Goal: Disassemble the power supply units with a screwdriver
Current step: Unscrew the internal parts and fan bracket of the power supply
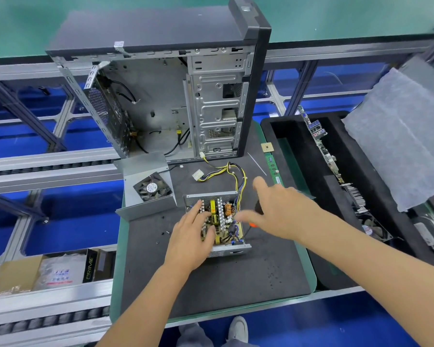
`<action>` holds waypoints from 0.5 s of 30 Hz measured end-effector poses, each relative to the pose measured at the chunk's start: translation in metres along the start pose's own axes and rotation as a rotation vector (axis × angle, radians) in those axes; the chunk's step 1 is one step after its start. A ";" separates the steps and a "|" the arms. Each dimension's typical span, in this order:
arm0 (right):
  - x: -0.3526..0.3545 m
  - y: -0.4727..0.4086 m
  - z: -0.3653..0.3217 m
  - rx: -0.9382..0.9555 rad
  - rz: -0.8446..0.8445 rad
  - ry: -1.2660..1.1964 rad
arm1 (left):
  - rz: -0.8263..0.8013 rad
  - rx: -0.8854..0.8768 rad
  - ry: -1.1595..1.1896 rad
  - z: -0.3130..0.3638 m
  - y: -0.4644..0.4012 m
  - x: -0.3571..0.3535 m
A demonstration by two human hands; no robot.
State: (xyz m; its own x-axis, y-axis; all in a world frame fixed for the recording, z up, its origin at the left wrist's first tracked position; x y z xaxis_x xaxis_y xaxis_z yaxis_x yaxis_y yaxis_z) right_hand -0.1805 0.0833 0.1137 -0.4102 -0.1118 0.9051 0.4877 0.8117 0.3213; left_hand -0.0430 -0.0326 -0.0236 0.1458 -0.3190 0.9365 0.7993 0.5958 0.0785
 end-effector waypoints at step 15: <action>0.005 0.002 -0.013 0.086 0.125 0.302 | -0.005 -0.009 -0.004 0.000 0.001 0.000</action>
State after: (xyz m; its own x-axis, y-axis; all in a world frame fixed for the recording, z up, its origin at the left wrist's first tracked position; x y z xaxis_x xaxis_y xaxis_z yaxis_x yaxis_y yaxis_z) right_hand -0.1721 0.0770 0.1227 -0.0987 -0.1626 0.9817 0.4476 0.8739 0.1897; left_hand -0.0418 -0.0323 -0.0235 0.1393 -0.3193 0.9374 0.8050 0.5878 0.0806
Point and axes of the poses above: each hand's wrist, its own y-axis away from the middle knuckle, its own x-axis out of the back of the hand, z = x × y, the point moved 9 cm from there along -y, towards the middle knuckle, and after that the axes turned 15 degrees about -y, right-handed, at the moved point
